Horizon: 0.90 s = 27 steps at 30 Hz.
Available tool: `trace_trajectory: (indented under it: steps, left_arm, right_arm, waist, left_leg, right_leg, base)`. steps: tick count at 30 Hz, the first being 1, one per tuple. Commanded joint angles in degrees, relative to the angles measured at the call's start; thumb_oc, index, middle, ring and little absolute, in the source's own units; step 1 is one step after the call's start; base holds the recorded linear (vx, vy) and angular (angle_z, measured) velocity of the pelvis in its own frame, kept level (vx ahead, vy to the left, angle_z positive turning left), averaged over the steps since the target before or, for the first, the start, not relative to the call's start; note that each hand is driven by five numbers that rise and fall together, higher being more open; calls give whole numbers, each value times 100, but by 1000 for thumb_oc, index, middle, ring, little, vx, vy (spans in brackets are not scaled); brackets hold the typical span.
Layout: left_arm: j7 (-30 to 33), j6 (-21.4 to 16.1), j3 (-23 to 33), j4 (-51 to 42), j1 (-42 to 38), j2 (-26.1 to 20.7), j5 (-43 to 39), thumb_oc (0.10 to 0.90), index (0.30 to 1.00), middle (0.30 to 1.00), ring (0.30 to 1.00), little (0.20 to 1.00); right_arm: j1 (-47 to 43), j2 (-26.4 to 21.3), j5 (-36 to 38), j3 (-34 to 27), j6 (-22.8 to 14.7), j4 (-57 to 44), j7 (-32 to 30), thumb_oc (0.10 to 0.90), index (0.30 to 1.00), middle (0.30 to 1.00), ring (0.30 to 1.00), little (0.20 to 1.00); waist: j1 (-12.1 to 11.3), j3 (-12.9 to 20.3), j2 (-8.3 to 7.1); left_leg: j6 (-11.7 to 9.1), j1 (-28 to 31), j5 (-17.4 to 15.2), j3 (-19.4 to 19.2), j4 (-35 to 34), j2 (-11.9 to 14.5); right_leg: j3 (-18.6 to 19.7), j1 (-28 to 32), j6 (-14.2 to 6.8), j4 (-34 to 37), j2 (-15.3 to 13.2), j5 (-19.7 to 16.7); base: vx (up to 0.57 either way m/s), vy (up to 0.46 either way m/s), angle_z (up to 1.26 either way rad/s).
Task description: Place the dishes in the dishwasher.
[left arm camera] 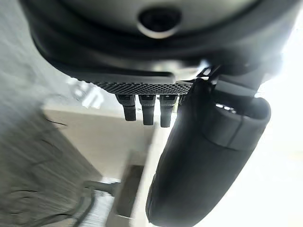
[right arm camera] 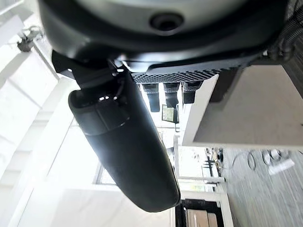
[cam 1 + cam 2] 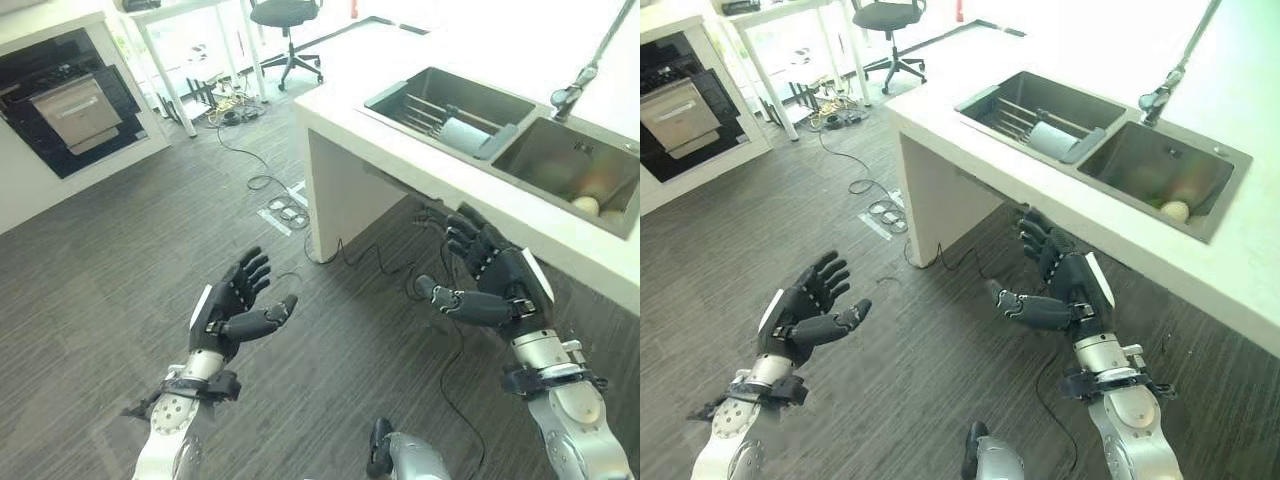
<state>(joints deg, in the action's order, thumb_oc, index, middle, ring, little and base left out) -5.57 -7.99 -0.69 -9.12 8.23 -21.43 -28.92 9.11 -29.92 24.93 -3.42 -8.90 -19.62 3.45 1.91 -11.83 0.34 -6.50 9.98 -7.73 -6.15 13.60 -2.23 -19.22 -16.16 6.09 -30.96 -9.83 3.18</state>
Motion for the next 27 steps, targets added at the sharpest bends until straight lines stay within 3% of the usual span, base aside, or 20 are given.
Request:
trace_trajectory:
  steps: [1,3,4,5,8,9,10,12,13,16,18,20,24,27]
  left_arm:
    - [119,-857,142,-642,-288,-130,-71,800,900,900,900,900]
    - [113,-1079,130,-748,-299,-71,-6,800,900,900,900,900]
    - [105,-1145,152,-828,-330,-68,48,800,900,900,900,900]
    - [90,-1194,182,-874,-346,-74,81,800,900,900,900,900]
    - [19,-1399,358,-1055,-310,-130,78,800,900,900,900,900]
    - [19,-1399,358,-1055,-310,-130,78,800,900,900,900,900]
    - [16,-1599,489,-1146,-263,-184,61,800,900,900,900,900]
    - [38,-1659,544,-1226,-235,-194,7,800,900,900,900,900]
    - [114,-1750,580,-1274,-198,-165,16,800,900,900,900,900]
    - [147,-1885,649,-1290,-183,-135,24,800,900,900,900,900]
    - [229,-1894,689,-1299,-209,-140,86,800,900,900,900,900]
    - [310,-1840,689,-1301,-261,-199,222,800,900,900,900,900]
    - [220,-1658,568,-1267,-531,-382,270,800,900,900,900,900]
    - [26,-1611,477,-1328,-730,-501,356,800,900,900,900,900]
  right_arm:
    - [-444,-26,155,-290,-949,-329,-9,800,900,900,900,900]
    - [-516,-101,71,-320,-987,-384,-18,800,900,900,900,900]
    - [-579,-159,84,-316,-958,-420,-81,800,900,900,900,900]
    - [-639,-184,97,-314,-929,-438,-112,800,900,900,900,900]
    - [-871,-172,140,-251,-837,-471,-163,800,900,900,900,900]
    - [-871,-172,140,-251,-837,-471,-163,800,900,900,900,900]
    - [-937,-61,18,-184,-755,-545,-149,800,900,900,900,900]
    - [-939,-22,-58,-139,-694,-602,-168,800,900,900,900,900]
    - [-925,-1,-108,-106,-637,-654,-159,800,900,900,900,900]
    - [-862,-58,-77,-145,-590,-737,-149,800,900,900,900,900]
    - [-854,-111,-6,-177,-564,-766,-119,800,900,900,900,900]
    - [-802,-113,48,-214,-565,-785,-133,800,900,900,900,900]
    - [-551,43,101,-352,-524,-876,-213,800,900,900,900,900]
    - [-548,266,6,-333,-554,-795,-407,800,900,900,900,900]
  waist:
    - [-74,549,-216]
    - [-133,436,-291]
    - [-167,378,-325]
    - [-204,345,-348]
    - [-292,307,-381]
    - [-292,307,-381]
    - [-311,302,-131]
    - [-357,336,-62]
    - [-409,327,1]
    - [-441,282,70]
    - [-459,253,90]
    - [-376,281,98]
    - [-310,519,4]
    - [-301,594,-101]
  left_leg:
    - [73,-462,727,-327,1516,28]
    - [72,-1256,717,-322,2335,166]
    - [178,-1476,578,-325,2326,209]
    - [253,-1574,554,-315,2137,196]
    - [405,-1265,499,-307,688,171]
    - [405,-1265,499,-307,688,171]
    - [279,-1796,202,142,359,430]
    - [191,-2111,196,435,359,476]
    - [84,-2430,382,712,359,528]
    - [6,-2707,555,949,359,531]
    - [15,-2768,538,1153,359,453]
    - [87,-2613,362,1030,359,485]
    - [341,-2266,-6,970,359,258]
    - [607,-2106,-181,1006,359,-7]
  right_leg:
    - [334,621,-936,1377,272,393]
    - [482,834,-816,1377,312,488]
    - [556,909,-802,1377,338,525]
    - [634,955,-805,1377,361,540]
    - [978,1060,-898,1377,517,636]
    - [978,1060,-898,1377,517,636]
    - [1198,1147,-948,1377,878,758]
    - [1321,1196,-947,1377,984,848]
    - [1444,1315,-920,1377,1091,975]
    - [1587,1467,-874,1377,1180,1108]
    - [1662,1560,-882,1377,1165,1156]
    - [1647,1651,-937,1377,1057,1164]
    - [1481,1757,-1164,1377,722,1144]
    - [1298,1864,-1340,1377,429,753]
  base:
    - [205,-258,-5]
    - [125,-162,-45]
    - [117,-109,-75]
    - [125,-38,-90]
    - [145,28,-71]
    - [192,182,-86]
    - [154,169,-75]
    - [224,193,-65]
    - [269,193,-67]
    - [218,168,-65]
    - [252,231,-67]
    - [284,300,-64]
    - [273,305,-37]
    - [280,344,-16]
